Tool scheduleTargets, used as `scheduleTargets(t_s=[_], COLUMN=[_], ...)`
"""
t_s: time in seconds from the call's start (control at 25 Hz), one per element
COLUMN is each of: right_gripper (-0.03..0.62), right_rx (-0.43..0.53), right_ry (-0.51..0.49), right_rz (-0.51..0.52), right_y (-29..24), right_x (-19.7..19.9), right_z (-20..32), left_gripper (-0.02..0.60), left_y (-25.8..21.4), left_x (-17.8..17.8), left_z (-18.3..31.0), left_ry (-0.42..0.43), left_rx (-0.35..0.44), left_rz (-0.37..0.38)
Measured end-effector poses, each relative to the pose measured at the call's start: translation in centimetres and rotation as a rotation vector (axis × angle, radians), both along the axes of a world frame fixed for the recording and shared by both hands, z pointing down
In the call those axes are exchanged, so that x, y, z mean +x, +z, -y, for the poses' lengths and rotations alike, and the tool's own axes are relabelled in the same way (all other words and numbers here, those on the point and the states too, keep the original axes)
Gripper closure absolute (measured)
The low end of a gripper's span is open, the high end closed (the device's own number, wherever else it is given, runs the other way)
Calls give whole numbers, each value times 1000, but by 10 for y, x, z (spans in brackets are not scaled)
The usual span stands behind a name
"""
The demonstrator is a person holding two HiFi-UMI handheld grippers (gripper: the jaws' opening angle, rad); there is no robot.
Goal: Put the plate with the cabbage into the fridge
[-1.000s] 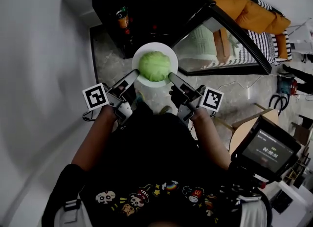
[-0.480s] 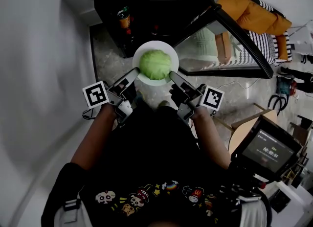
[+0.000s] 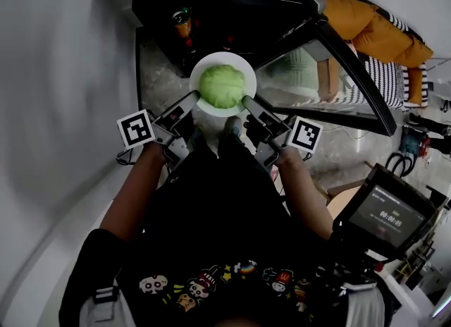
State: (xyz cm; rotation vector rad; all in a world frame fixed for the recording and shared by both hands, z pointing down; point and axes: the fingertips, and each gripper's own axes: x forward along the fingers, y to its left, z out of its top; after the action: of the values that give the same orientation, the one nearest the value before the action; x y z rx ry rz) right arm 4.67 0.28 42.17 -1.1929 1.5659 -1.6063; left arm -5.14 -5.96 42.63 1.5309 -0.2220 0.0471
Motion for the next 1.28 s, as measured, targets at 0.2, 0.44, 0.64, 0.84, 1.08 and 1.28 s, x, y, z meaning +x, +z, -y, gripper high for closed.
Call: scheduleTargets(t_s=[0.2, 0.44, 0.64, 0.84, 1.08, 1.28], right_gripper=[569, 569, 568, 569, 569, 568], right_rx=[9, 38, 29, 14, 30, 47], right_ry=[0, -31, -24, -46, -55, -33], right_rz=[6, 13, 25, 42, 61, 57], right_y=[-2, -3, 0, 2, 5, 2], right_x=[-1, -2, -1, -2, -2, -2], right_z=[-1, 2, 2, 3, 6, 5], left_gripper=[568, 568, 568, 568, 568, 568], left_y=[-4, -5, -5, -7, -6, -11], left_x=[-2, -4, -4, -5, -4, -3], left_z=[0, -1, 1, -1, 0, 1], left_ry=[8, -27, -15, -43, -67, -53], left_rx=[12, 34, 41, 25, 46, 71], left_rz=[28, 43, 62, 87, 99, 91])
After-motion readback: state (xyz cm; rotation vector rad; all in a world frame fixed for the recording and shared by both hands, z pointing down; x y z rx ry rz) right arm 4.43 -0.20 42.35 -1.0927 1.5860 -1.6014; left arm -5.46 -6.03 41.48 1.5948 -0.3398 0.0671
